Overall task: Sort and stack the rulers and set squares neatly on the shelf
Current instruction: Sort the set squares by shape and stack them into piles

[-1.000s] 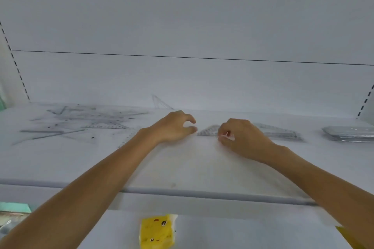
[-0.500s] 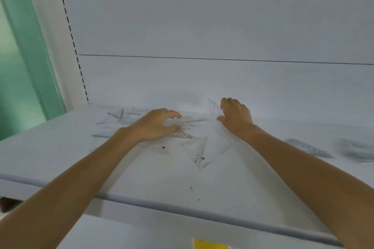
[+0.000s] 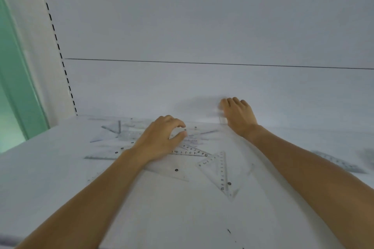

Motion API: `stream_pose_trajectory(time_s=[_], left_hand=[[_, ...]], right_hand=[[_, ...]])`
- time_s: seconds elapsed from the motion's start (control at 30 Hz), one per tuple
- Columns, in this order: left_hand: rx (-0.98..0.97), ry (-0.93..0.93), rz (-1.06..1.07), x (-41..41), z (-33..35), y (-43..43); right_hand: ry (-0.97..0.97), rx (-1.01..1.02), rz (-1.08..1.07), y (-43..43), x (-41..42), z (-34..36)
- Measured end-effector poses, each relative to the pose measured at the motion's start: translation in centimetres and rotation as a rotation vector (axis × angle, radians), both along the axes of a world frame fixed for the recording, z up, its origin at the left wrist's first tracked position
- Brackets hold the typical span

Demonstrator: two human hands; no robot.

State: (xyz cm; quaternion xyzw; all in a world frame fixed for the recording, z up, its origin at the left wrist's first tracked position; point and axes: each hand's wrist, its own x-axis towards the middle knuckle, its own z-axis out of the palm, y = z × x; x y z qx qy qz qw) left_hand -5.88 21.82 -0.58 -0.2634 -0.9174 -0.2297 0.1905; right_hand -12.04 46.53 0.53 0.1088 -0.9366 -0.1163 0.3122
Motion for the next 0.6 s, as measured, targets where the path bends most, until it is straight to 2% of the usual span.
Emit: stream_pose_trajectory(time_s=[0.13,0.33,0.47,0.6], left_hand=[[-0.014,-0.059,-0.016,0.1,-0.3,-0.1],[-0.023,-0.081,-0.002,0.1,-0.2,-0.3],[-0.039,-0.081,0.010,0.0,-0.1,-0.4],[-0.056,-0.102,0.035,-0.1,0.1,-0.7]], right_hand=[[0.018,0.025,0.033,0.1,0.1,0.6],[0.190,0.043,0.092,-0.4,0.6,2.4],[0.113,0.120,0.039,-0.4,0.6,2.4],[-0.014,0.091,0.046,-0.7,0.6,2.1]])
